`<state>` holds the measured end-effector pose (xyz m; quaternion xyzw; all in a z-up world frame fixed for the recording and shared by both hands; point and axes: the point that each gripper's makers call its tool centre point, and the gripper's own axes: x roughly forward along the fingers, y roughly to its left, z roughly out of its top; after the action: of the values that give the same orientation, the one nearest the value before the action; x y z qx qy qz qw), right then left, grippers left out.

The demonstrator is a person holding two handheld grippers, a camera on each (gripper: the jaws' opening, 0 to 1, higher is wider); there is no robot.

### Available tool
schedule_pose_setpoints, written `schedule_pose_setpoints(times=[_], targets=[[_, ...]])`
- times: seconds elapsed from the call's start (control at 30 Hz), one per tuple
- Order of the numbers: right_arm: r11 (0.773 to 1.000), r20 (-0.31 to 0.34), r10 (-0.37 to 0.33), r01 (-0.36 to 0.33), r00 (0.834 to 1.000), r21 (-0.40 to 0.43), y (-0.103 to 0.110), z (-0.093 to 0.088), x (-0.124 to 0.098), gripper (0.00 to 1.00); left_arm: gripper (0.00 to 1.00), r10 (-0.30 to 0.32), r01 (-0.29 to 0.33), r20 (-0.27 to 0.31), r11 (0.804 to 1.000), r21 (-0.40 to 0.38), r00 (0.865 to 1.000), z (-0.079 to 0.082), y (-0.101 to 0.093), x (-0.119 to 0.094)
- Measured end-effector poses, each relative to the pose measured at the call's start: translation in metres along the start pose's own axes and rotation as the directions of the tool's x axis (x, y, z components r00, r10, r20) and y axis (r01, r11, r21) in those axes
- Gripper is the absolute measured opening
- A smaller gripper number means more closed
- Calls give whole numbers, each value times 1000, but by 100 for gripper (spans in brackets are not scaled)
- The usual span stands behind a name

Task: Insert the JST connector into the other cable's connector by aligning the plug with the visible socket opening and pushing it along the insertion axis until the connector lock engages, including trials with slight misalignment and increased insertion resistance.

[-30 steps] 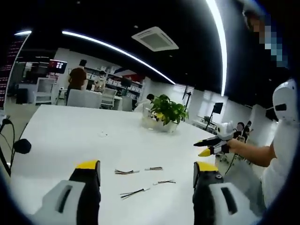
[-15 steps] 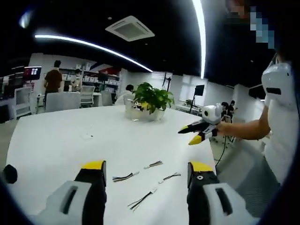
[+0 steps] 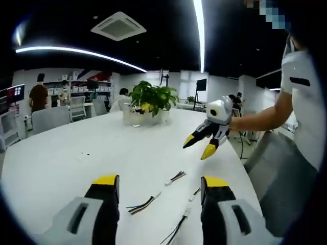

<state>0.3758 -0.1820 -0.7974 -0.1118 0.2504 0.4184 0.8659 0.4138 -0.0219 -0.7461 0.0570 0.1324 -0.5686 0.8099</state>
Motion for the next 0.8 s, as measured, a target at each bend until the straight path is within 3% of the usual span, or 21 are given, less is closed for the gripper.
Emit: schedule_pose_setpoints(times=[0.37,0.67,0.8], targets=[[999,-19,42,-42,999,-29,0,-1,21,41,59,-68,68,-45,998,7,997,-20,6,24],[997,-27,74,-75,997,-30,8,-7,40,40,51,-90,90,-53,996,-7,995,-37,9,47],[995,-35,96,-97,995,-39,12,-9,48,41,43,-105,105,-53,994,-7,993,-44,9,55]])
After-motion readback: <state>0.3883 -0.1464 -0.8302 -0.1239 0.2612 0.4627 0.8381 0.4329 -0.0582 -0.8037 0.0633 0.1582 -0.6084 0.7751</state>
